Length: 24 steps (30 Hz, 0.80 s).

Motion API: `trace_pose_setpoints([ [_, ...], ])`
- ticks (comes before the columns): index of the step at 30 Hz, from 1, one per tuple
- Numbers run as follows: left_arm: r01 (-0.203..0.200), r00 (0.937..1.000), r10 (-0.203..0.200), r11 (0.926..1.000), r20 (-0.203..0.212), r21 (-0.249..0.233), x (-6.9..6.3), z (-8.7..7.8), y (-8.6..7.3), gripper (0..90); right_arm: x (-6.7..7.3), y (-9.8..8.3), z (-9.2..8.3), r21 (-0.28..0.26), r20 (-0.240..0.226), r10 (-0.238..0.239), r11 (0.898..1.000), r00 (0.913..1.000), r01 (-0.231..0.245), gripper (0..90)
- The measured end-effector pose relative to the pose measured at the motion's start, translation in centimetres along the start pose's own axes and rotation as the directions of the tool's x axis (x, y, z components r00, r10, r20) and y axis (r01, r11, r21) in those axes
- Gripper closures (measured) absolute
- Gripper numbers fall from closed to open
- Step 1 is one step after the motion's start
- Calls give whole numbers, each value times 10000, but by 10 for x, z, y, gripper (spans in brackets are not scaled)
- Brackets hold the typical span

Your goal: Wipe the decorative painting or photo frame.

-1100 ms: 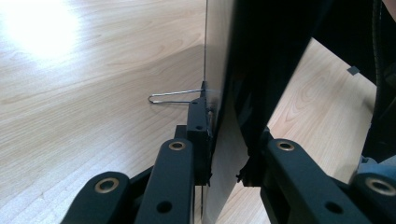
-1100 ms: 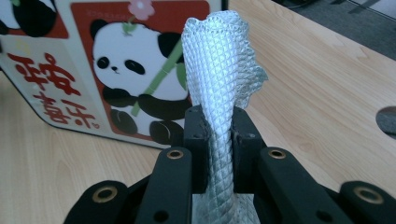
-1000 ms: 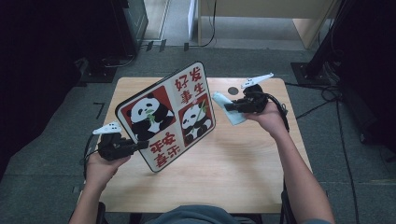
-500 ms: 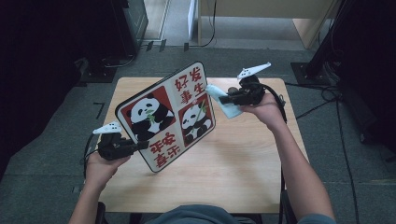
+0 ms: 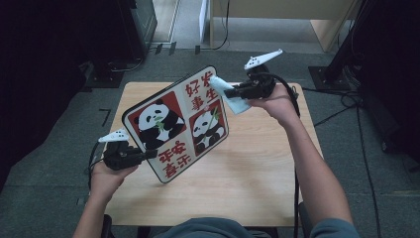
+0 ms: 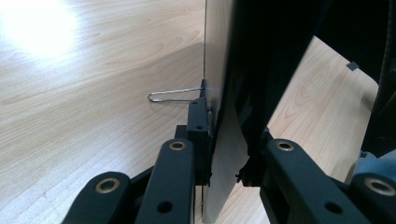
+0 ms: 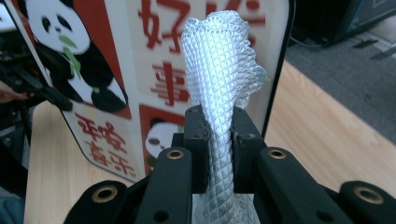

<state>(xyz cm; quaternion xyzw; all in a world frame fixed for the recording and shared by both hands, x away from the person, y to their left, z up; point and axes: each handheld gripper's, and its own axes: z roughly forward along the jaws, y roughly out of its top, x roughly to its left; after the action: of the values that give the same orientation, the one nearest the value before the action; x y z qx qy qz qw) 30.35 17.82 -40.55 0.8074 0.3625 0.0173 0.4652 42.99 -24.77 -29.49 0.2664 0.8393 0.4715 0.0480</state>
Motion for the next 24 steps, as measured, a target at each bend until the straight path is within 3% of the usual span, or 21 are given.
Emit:
trace_pose_setpoints([
  [8, -42, 10000, 42, 10000, 57, 9, 1, 0, 0, 794, 0, 25, 2, -102, 261, -173, 9998, 9995, 176, 806],
  [11, -73, 9999, 72, 10000, 93, 60, 1, 0, 1, 795, -2, 36, 4, -470, 426, -44, 9989, 9991, 64, 806],
  [14, -198, 9997, 197, 9997, 138, 113, 2, 0, 1, 795, -6, 37, 10, -488, 678, -55, 9988, 9977, 89, 805],
  [18, -222, 9996, 219, 9997, 200, 128, 2, 0, 1, 795, -12, 33, 18, -472, 543, 180, 9988, 9984, -154, 806],
  [24, -236, 9995, 234, 9996, 201, 120, 3, 0, 1, 795, -11, 29, 22, -579, 623, 136, 9983, 9980, -99, 807],
])
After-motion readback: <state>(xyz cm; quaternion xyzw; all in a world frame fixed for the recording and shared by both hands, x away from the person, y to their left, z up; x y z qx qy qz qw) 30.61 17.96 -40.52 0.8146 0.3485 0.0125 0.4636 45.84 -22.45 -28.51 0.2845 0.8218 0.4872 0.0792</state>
